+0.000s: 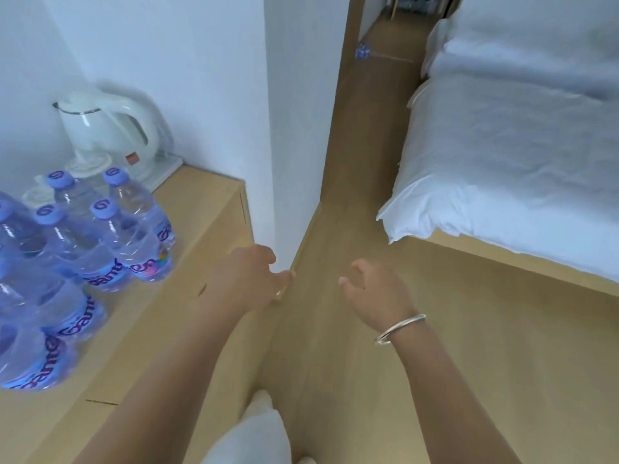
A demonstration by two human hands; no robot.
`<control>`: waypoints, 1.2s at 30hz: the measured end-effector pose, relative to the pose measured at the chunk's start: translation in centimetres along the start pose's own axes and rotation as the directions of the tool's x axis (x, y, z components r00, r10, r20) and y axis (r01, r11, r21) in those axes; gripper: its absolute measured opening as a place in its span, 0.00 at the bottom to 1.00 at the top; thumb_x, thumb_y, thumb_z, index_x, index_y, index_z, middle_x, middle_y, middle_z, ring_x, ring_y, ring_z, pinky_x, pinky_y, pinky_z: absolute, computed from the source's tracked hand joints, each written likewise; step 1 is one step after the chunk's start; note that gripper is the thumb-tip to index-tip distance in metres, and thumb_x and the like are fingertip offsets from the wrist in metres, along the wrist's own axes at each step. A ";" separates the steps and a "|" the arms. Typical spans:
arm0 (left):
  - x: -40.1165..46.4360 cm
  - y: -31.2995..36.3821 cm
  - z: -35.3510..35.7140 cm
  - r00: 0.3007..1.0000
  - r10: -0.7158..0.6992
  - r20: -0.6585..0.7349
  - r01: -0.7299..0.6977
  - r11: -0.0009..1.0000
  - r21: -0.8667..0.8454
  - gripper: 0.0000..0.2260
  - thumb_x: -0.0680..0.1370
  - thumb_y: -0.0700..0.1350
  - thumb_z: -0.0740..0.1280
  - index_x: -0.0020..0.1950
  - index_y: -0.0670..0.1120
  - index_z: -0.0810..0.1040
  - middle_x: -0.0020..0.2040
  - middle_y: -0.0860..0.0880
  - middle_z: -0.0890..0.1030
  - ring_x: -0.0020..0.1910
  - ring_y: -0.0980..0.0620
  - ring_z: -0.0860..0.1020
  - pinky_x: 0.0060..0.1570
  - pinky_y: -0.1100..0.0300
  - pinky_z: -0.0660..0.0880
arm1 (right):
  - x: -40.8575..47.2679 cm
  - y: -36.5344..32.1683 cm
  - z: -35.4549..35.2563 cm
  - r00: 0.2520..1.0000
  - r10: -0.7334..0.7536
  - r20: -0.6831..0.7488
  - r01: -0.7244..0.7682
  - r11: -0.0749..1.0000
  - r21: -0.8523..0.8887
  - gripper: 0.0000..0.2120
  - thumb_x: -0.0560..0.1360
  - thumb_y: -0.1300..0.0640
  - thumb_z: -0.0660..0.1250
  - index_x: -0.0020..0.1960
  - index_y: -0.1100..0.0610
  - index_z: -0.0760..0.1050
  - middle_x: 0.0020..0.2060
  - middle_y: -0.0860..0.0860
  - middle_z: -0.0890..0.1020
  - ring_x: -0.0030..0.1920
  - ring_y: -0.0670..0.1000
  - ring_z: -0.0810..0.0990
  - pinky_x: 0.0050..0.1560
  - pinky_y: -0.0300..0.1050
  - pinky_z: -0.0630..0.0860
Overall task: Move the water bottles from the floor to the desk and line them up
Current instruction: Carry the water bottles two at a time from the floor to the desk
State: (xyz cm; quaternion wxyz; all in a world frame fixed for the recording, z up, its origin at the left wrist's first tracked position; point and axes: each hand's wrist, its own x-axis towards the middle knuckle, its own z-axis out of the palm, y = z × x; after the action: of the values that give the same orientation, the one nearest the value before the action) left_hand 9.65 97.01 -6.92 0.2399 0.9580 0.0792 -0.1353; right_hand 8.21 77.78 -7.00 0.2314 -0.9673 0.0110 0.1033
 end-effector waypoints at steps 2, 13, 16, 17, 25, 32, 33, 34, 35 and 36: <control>2.3 1.8 0.1 0.999 0.035 0.005 -0.035 0.999 0.010 0.24 0.74 0.61 0.65 0.66 0.51 0.72 0.55 0.55 0.77 0.55 0.53 0.75 0.57 0.57 0.71 | 1.8 1.2 -0.9 0.998 0.060 -0.035 -0.059 0.998 0.039 0.18 0.78 0.49 0.59 0.62 0.59 0.71 0.60 0.54 0.76 0.58 0.55 0.74 0.56 0.46 0.69; 21.7 9.7 -1.3 0.987 0.144 0.068 -0.149 0.985 0.086 0.24 0.74 0.62 0.63 0.66 0.52 0.71 0.61 0.54 0.75 0.61 0.51 0.73 0.60 0.56 0.70 | 19.2 4.2 -5.3 0.997 0.072 0.035 -0.073 0.997 0.014 0.19 0.79 0.50 0.59 0.66 0.58 0.69 0.63 0.53 0.73 0.61 0.53 0.72 0.61 0.46 0.68; 27.0 12.0 -2.6 0.980 0.166 0.106 -0.177 0.979 0.104 0.23 0.75 0.62 0.62 0.65 0.52 0.72 0.58 0.55 0.75 0.59 0.52 0.74 0.56 0.58 0.68 | 24.5 4.6 -7.4 0.996 0.087 0.019 -0.087 0.996 0.013 0.19 0.79 0.50 0.59 0.66 0.58 0.69 0.63 0.53 0.72 0.62 0.53 0.71 0.59 0.45 0.67; 28.6 12.8 -3.0 0.978 0.178 0.110 -0.190 0.975 0.112 0.22 0.75 0.61 0.62 0.65 0.51 0.72 0.58 0.55 0.76 0.59 0.52 0.74 0.56 0.58 0.68 | 26.1 4.7 -8.1 0.995 0.096 0.009 -0.097 0.995 0.011 0.19 0.79 0.50 0.59 0.65 0.59 0.70 0.62 0.54 0.73 0.62 0.53 0.71 0.59 0.45 0.68; 39.5 18.8 -4.2 0.963 0.236 0.131 -0.257 0.950 0.180 0.12 0.75 0.58 0.63 0.46 0.51 0.70 0.46 0.53 0.74 0.44 0.51 0.72 0.40 0.60 0.66 | 36.4 6.6 -11.2 0.990 0.140 0.025 -0.140 0.990 0.015 0.18 0.79 0.49 0.58 0.64 0.60 0.70 0.61 0.53 0.73 0.61 0.53 0.71 0.59 0.47 0.69; 49.1 25.3 -3.6 0.946 0.292 0.139 -0.317 0.924 0.213 0.20 0.77 0.60 0.61 0.62 0.49 0.73 0.56 0.51 0.78 0.54 0.51 0.76 0.48 0.59 0.67 | 46.9 10.6 -14.2 0.993 0.115 0.022 -0.115 0.993 0.018 0.18 0.79 0.50 0.59 0.64 0.59 0.71 0.63 0.53 0.73 0.63 0.52 0.71 0.62 0.44 0.67; 50.8 26.5 -3.4 0.947 0.295 0.131 -0.317 0.925 0.210 0.21 0.77 0.60 0.61 0.63 0.48 0.73 0.57 0.51 0.78 0.54 0.50 0.76 0.48 0.59 0.67 | 48.7 11.3 -14.9 0.994 0.103 0.019 -0.104 0.994 0.017 0.19 0.79 0.50 0.59 0.65 0.59 0.70 0.64 0.53 0.73 0.64 0.52 0.70 0.62 0.43 0.66; 52.5 27.7 -3.4 0.947 0.298 0.124 -0.318 0.926 0.205 0.21 0.77 0.60 0.61 0.63 0.48 0.73 0.57 0.51 0.78 0.54 0.50 0.76 0.48 0.59 0.67 | 50.5 12.1 -15.7 0.995 0.095 0.016 -0.095 0.995 0.019 0.19 0.79 0.50 0.59 0.66 0.59 0.69 0.64 0.53 0.72 0.65 0.52 0.69 0.63 0.42 0.65; 54.2 29.0 -3.3 0.947 0.297 0.119 -0.316 0.928 0.199 0.21 0.77 0.60 0.61 0.63 0.47 0.73 0.56 0.51 0.78 0.54 0.50 0.75 0.48 0.59 0.67 | 52.3 12.9 -16.5 0.996 0.089 0.014 -0.089 0.996 0.018 0.19 0.79 0.50 0.59 0.66 0.59 0.69 0.65 0.53 0.72 0.65 0.52 0.69 0.63 0.42 0.64; 55.9 30.4 -3.2 0.949 0.293 0.116 -0.311 0.931 0.189 0.20 0.77 0.59 0.62 0.62 0.47 0.73 0.54 0.51 0.77 0.53 0.51 0.75 0.48 0.59 0.67 | 54.3 13.8 -17.5 0.996 0.084 0.012 -0.084 0.996 0.011 0.19 0.79 0.50 0.59 0.66 0.59 0.69 0.65 0.53 0.72 0.65 0.52 0.69 0.63 0.42 0.64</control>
State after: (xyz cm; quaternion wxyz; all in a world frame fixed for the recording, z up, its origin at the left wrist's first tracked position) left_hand 70.05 76.92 -7.52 0.1611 0.9717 -0.0939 -0.1451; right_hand 63.74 59.05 -9.02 0.2326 -0.9640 0.0512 0.1182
